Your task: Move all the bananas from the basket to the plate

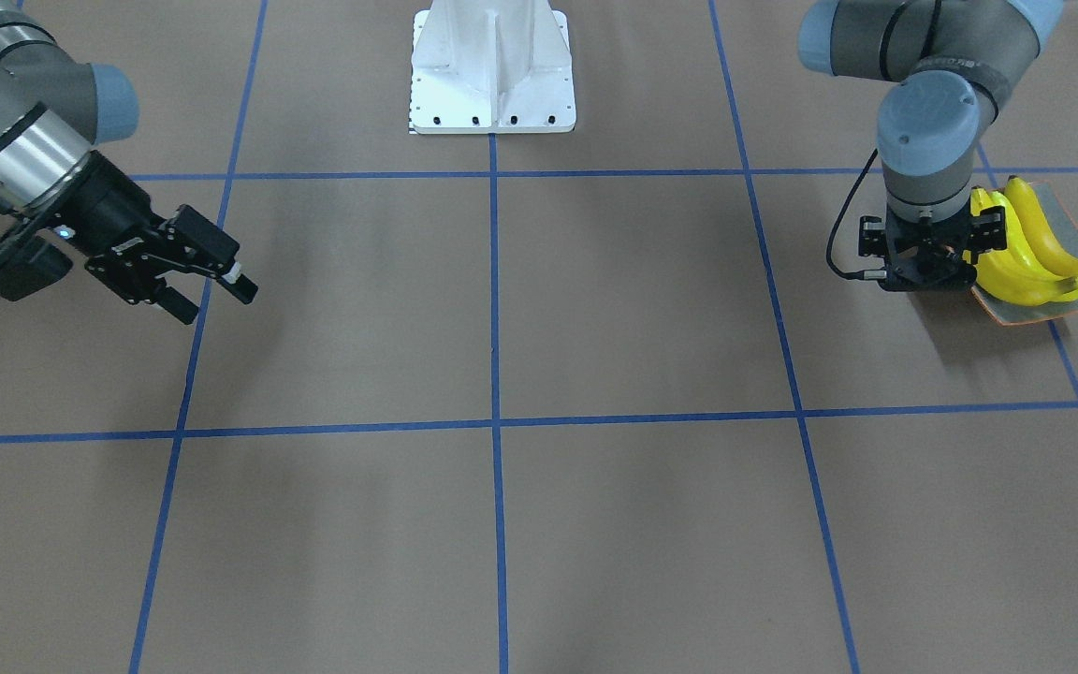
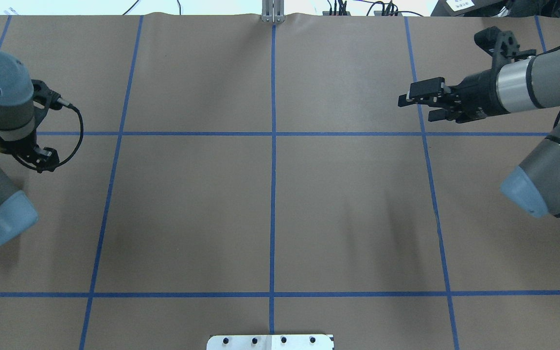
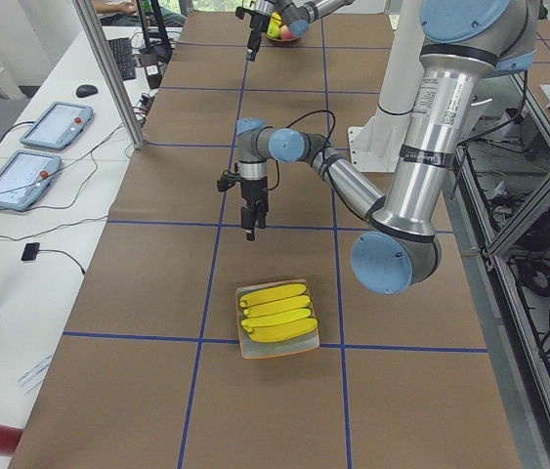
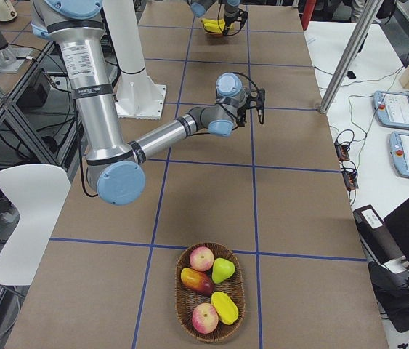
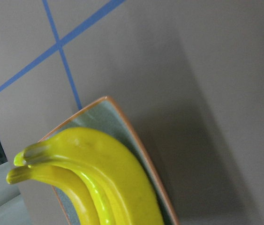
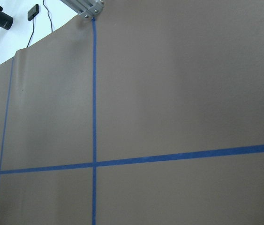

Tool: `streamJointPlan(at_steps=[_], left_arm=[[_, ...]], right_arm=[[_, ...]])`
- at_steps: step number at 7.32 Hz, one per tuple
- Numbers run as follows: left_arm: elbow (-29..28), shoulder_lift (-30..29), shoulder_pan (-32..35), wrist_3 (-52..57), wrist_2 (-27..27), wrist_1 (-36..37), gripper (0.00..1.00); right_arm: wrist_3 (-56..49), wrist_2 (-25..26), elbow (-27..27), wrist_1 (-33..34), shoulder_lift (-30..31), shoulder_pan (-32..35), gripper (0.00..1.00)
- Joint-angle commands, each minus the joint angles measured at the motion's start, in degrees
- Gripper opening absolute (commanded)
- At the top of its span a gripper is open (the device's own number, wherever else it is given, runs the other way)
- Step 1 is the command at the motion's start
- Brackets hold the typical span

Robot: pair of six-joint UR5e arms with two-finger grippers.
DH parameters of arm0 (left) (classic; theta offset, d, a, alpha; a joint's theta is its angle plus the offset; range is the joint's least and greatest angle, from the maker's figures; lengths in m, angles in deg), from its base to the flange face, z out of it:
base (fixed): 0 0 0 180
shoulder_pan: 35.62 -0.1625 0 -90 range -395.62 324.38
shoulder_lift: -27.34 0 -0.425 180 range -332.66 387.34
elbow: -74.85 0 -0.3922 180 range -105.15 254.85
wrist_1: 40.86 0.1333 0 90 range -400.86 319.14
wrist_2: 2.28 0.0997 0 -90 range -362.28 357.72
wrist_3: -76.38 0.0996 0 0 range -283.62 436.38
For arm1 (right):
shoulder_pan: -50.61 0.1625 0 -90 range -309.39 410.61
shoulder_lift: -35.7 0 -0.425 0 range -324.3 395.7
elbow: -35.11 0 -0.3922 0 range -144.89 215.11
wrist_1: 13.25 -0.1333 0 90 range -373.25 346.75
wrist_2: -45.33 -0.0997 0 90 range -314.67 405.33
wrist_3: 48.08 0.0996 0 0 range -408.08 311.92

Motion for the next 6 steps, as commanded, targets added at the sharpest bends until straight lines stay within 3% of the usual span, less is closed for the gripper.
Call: streamJointPlan(at_steps=[1,3,6], left_arm=[[1.8,-3.7,6.7,5.1,-7.1,-0.8,0.99],[0.6,-3.3,13.0,10.5,-13.5,-4.2,0.99],[-5.6,-3.0,21.5,17.5,-24.3,-8.6,0.99]], right_arm=[[-9.9,-3.5,1.8,0.2,4.8,6.9,1.0],[-21.7,-8.7,4.9,3.7,6.4,13.7,1.0],[-44.1,-11.0,4.5,21.4,6.4,22.6,1.0]])
